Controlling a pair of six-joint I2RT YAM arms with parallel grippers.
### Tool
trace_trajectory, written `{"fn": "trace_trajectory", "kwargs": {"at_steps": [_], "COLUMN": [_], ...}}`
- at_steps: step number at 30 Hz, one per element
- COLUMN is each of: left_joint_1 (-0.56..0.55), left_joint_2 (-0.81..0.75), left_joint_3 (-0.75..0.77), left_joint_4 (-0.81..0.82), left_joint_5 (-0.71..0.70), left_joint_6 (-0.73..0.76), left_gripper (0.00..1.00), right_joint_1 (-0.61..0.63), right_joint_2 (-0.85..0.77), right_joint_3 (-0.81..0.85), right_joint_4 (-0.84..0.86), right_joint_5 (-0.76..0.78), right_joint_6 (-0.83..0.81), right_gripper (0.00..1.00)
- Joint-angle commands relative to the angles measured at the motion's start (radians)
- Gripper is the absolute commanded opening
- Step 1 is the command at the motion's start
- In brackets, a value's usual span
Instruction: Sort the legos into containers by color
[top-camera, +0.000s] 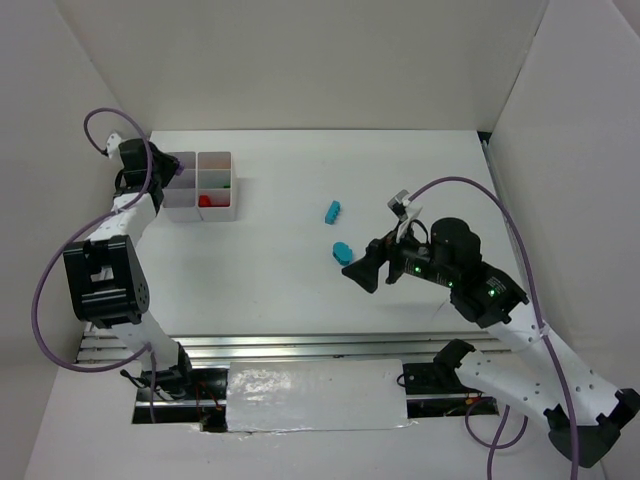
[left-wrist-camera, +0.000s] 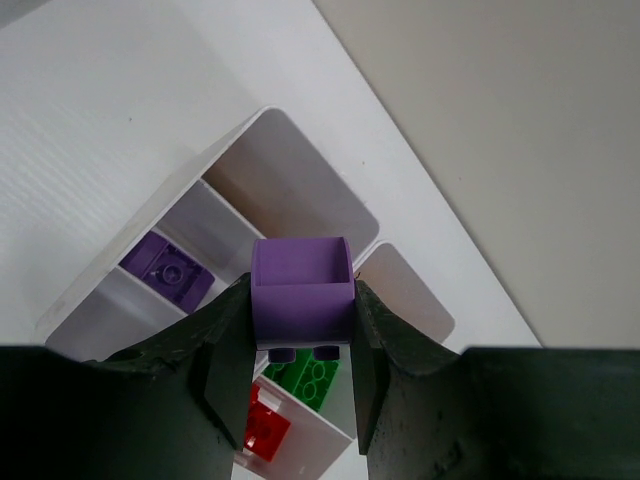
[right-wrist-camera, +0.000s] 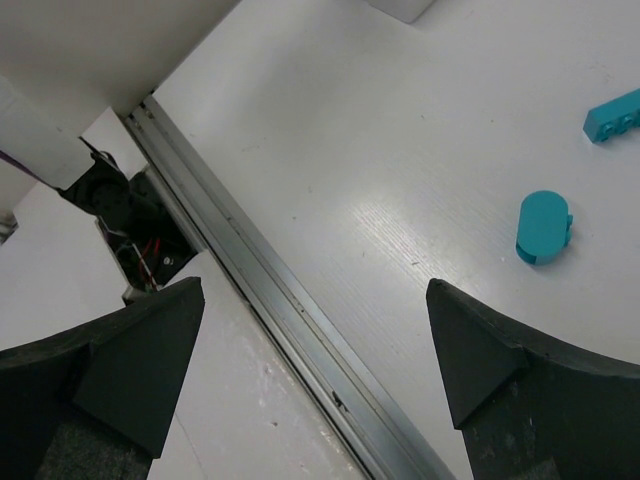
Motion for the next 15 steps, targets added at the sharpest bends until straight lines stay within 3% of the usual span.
{"fn": "trace_trajectory", "kwargs": {"at_steps": [1,10,15], "left_joint_1": [0.004,0.005,0.008], "left_joint_2": [-0.028,-0.008,0.004], "left_joint_3": [-0.027,-0.056,-0.033], "left_joint_4": [0.052,0.082,0.056], "left_joint_5": [0.005,0.028,0.022], "left_joint_6": [-0.023,-0.014,-0.003], "left_gripper": [0.1,0.24,0.43], "right_joint_1": [-0.006,-0.004,-0.004], "right_joint_2": [0.011,0.05,0.053], "right_joint_3": [0.027,0.036,0.035], "right_joint_4": [0.022,0.041,0.05], "right_joint_5": [-0.002,-0.023,-0.031], "right_joint_6": [-0.018,-0.025,-0.022], "right_gripper": [1.0,1.0,1.0]}}
